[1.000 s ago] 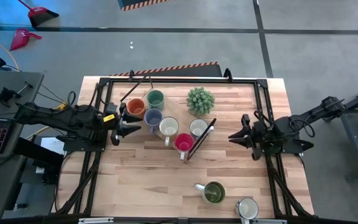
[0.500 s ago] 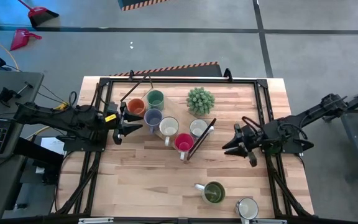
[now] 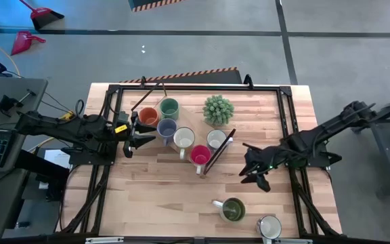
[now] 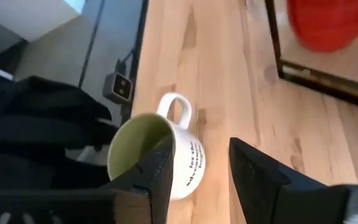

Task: Place coffee mugs
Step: Put the green mug on the shelf

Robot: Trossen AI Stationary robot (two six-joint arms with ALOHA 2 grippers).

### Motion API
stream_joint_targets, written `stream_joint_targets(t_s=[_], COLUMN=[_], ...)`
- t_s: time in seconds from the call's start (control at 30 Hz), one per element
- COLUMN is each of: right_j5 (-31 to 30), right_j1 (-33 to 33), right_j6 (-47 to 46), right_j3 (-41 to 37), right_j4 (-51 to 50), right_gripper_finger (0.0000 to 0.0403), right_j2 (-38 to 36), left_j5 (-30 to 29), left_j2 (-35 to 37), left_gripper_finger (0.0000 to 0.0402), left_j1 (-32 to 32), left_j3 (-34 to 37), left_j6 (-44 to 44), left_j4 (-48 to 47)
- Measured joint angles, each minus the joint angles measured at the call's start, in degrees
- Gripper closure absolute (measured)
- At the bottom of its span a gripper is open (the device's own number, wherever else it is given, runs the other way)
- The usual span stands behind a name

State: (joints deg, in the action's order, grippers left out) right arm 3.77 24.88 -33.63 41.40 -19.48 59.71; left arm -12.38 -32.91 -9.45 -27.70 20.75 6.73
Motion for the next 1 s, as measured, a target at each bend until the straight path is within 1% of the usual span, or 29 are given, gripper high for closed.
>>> stream_joint_targets(t_s=[0.17,0.3,0.53,0.8,0.9,1.0], right_j5=[0.38,2.05,6.43,9.76,9.94,9.95], right_j1=[0.0,0.0,0.0,0.07,0.59,1.63], right_j6=[0.01,0.35,1.57,3.94,4.67,5.67], right_j3=[5.46,8.8,12.8,18.95,21.26,23.58], right_j4=[-5.88,-9.45,-11.53,-11.73,-14.27,-17.23], right_gripper_finger=[0.0269,0.027,0.027,0.0269,0.0269,0.0269], right_j2=[6.8,12.22,20.98,28.73,31.29,33.53], left_j5=[0.02,0.02,0.26,0.27,0.61,2.24], left_j2=[0.0,0.0,0.0,0.0,0.0,0.0], left_gripper_finger=[0.0222,0.0222,0.0222,0.0222,0.0222,0.0222], left_j1=[0.0,0.0,0.0,0.0,0.0,-0.02], left_j3=[0.0,0.0,0.0,0.0,0.0,0.0], left_j6=[0.02,0.06,0.09,0.09,0.09,0.07], left_j4=[-0.31,-0.54,-0.96,-1.07,-1.1,-1.1])
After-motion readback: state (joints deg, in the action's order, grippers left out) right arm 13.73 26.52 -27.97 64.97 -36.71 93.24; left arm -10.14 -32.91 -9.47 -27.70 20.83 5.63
